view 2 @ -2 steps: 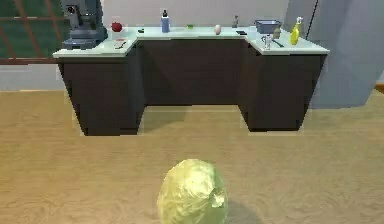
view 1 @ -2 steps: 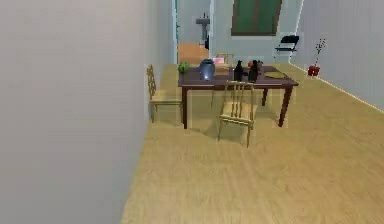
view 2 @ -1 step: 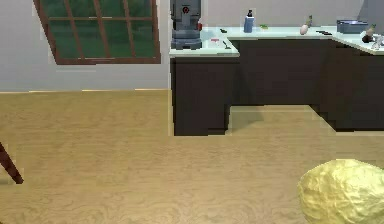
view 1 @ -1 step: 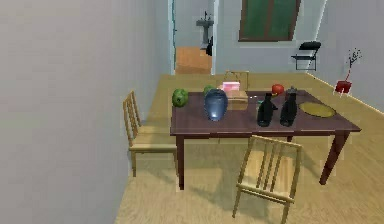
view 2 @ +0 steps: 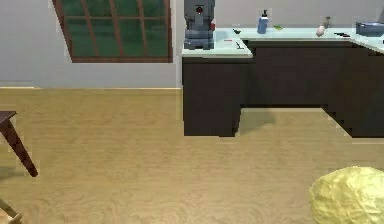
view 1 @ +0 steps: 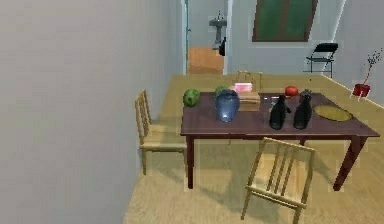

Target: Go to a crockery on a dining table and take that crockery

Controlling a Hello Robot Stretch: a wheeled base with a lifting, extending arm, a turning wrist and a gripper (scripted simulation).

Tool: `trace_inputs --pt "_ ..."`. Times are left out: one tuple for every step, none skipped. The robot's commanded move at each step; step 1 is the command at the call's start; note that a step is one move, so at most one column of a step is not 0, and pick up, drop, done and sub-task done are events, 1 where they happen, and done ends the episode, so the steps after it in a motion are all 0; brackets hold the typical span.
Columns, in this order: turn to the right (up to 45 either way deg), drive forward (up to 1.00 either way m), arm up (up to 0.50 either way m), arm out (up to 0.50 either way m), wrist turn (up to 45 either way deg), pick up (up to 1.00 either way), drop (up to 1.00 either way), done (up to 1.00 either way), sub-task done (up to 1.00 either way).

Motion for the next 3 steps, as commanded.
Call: trace_inputs --pt "0.0 0.65 0.0 0.0 0.0 0.0 0.0 0.0 0.0" --pt "45.0 0.0 0.0 0.0 0.0 0.0 0.0 0.0 0.0" --pt "45.0 0.0 0.0 0.0 0.0 0.0 0.0 0.0 0.0"
